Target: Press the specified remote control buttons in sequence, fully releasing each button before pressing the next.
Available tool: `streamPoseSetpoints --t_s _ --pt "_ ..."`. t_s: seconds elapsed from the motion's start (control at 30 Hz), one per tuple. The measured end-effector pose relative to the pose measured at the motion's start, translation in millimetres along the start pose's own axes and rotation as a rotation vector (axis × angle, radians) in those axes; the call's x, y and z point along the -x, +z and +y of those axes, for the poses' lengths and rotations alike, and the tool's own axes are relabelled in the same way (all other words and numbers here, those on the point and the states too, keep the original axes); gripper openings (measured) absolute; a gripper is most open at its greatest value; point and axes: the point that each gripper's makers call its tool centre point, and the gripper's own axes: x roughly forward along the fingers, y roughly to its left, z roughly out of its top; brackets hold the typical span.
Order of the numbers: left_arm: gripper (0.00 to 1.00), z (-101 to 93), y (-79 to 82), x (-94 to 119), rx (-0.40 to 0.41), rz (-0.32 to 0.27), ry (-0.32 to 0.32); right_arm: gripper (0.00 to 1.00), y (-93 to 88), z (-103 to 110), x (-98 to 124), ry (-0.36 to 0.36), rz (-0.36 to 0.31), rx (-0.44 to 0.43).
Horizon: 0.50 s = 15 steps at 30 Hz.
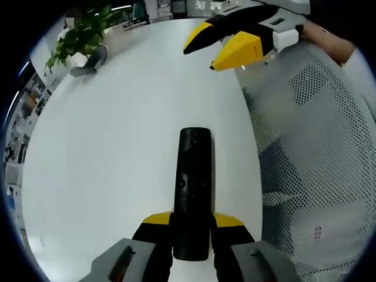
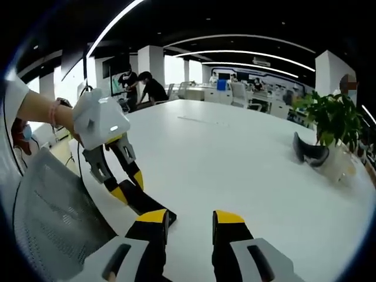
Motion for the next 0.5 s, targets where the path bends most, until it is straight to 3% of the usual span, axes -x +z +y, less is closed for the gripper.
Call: streamPoseSetpoints --t_s 0.37,0.5 --pt "0.24 -12.6 0.4 -0.8 -0.003 -0.038 0.001 0.26 -2.6 9.2 -2.2 0.069 0.006 -0.038" --pt "0.24 -14.6 0.1 -0.9 -0.003 -0.065 0.002 0.24 -5.4 21.1 -3.8 0.143 0.029 -0.027"
